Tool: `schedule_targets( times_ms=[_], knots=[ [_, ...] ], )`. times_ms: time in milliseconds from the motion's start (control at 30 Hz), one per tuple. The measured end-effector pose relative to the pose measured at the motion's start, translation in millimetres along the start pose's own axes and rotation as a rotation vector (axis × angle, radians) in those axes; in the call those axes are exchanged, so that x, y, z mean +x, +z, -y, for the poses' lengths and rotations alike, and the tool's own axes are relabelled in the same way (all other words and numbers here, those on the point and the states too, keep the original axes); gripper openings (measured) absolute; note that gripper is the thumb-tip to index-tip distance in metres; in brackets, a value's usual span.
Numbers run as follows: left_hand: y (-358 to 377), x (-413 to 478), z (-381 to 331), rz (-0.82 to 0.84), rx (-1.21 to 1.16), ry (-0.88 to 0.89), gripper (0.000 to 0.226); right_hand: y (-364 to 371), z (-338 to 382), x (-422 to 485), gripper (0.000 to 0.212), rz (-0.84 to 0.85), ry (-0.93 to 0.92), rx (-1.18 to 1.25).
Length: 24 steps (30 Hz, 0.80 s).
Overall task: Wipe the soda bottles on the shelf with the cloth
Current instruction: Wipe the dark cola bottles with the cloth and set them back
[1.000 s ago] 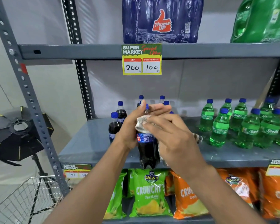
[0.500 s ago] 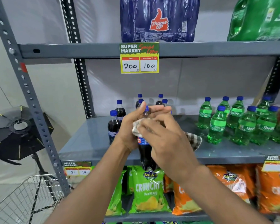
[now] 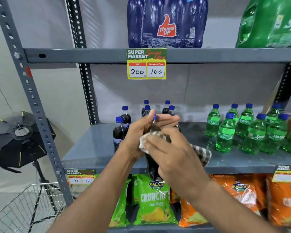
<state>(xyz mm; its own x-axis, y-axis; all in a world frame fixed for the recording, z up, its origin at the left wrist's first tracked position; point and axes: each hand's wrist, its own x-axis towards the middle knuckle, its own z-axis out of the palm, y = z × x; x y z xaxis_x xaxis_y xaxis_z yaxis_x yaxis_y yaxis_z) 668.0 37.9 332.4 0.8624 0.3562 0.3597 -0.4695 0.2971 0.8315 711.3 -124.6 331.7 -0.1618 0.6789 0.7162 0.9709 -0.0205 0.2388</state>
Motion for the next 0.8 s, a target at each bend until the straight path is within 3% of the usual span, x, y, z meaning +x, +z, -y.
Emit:
schedule_targets(
  times_ms=[133, 300, 433, 500, 633, 800],
  knots=[
    [0, 0, -6, -0.030, -0.064, 0.001, 0.046, 15, 7, -36, 0.034, -0.010, -0.139, -0.011],
    [-1, -1, -9, -0.047, -0.021, -0.004, 0.047, 11, -5, -20, 0.053, -0.145, -0.087, 0.087],
    [4, -2, -4, -0.027, 0.010, -0.072, 0.078, 4, -21, 17, 0.038, -0.138, 0.053, 0.166],
    [2, -2, -2, -0.040, -0.026, -0.072, 0.082, 2, -18, 21, 0.037, -0.138, 0.056, 0.198],
    [3, -5, -2, -0.003, -0.013, -0.020, 0.050, 2, -7, -3, 0.054, -0.192, -0.026, 0.156],
    [2, -8, -8, -0.018, -0.115, 0.044, 0.048, 25, 0, -52, 0.052, -0.101, -0.160, 0.055]
  ],
)
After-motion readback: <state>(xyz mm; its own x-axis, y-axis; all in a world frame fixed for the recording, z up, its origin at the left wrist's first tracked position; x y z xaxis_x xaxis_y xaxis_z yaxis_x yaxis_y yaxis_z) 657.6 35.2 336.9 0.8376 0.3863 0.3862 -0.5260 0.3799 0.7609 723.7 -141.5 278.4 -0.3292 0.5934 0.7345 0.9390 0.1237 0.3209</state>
